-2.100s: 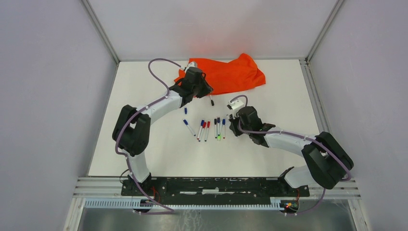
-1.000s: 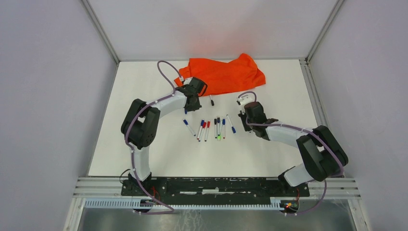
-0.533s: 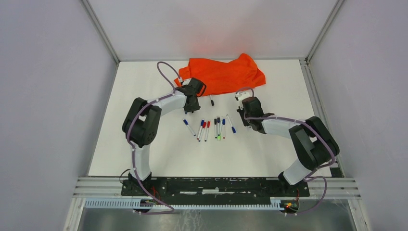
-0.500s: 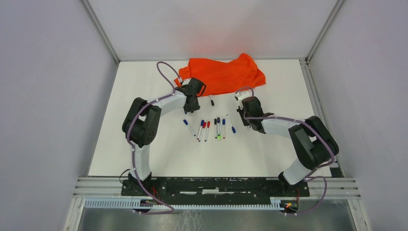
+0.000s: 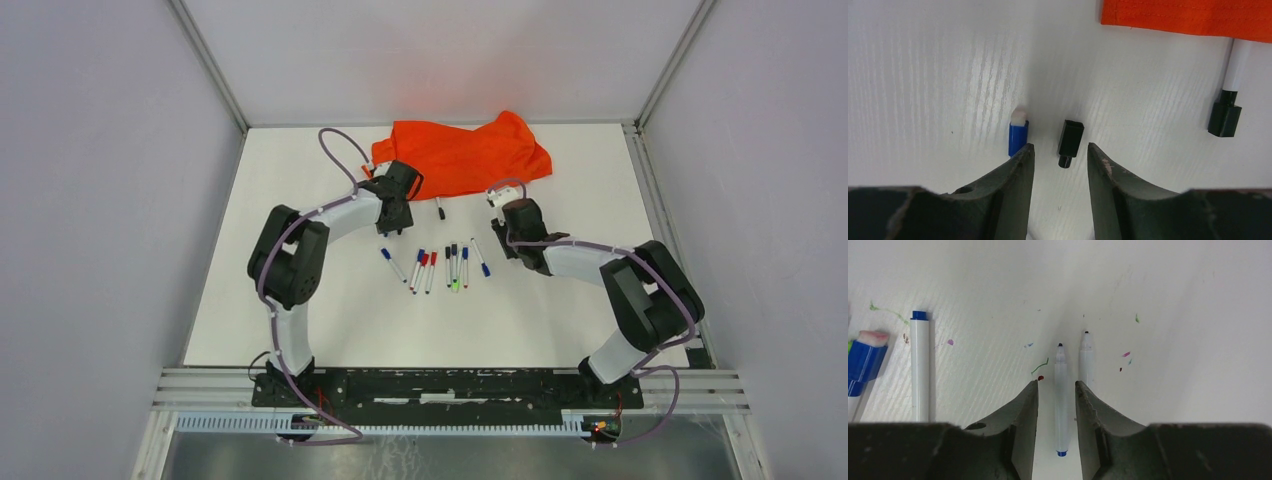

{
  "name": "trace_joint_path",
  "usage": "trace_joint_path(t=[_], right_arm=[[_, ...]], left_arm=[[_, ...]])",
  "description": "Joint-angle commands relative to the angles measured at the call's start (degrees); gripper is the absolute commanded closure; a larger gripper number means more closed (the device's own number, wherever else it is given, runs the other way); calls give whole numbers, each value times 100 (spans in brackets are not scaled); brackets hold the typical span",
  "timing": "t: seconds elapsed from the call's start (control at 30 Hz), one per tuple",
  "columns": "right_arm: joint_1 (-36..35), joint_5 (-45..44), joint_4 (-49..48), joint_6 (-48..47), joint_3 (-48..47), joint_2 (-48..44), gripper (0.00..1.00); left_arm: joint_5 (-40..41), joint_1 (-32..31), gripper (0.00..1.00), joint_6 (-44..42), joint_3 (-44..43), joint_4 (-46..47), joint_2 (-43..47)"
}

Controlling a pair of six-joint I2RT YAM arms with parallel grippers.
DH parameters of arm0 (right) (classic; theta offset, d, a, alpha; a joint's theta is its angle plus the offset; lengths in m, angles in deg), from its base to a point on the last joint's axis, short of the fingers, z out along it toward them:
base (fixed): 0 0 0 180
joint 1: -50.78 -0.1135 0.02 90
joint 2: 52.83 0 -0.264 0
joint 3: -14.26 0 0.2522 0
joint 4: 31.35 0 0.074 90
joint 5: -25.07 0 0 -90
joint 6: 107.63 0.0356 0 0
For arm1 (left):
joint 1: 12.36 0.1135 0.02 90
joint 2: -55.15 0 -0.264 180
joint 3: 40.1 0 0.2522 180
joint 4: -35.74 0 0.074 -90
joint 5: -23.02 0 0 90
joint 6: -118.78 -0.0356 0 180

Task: Open the pen caps

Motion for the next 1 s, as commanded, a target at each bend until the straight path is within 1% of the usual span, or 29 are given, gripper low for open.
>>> trace_joint_path(t=[0.0,0.1,0.2,0.3,0.43,0.47,0.57,0.97], right_arm=[[-45,-63,-150,-157,-207,-498,61],[-139,-2,-99,-170,-218,-710,59],[-229,251,10,-95,-262,-783,58],[-382,449,95,-18,-310,-730,58],[-496,849,2,131,-315,-545,58],[-520,913,-9,313,-340,-487,58],[-619,1021,-10,432,-432,-308,58],[-889,822,327,609,-834,304,58]], left_arm=[[-78,-1,49,50,122,263,662],[-209,-29,46,57,203,365,921],[-490,-80,44,23,289,494,1146],[-789,-168,43,42,471,714,1350],[-1356,-265,43,188,988,1392,1700],[-1437,-303,43,199,1104,1525,1821],[-1625,-410,43,206,1298,1738,2000],[-1528,-694,43,202,1602,1768,2442]])
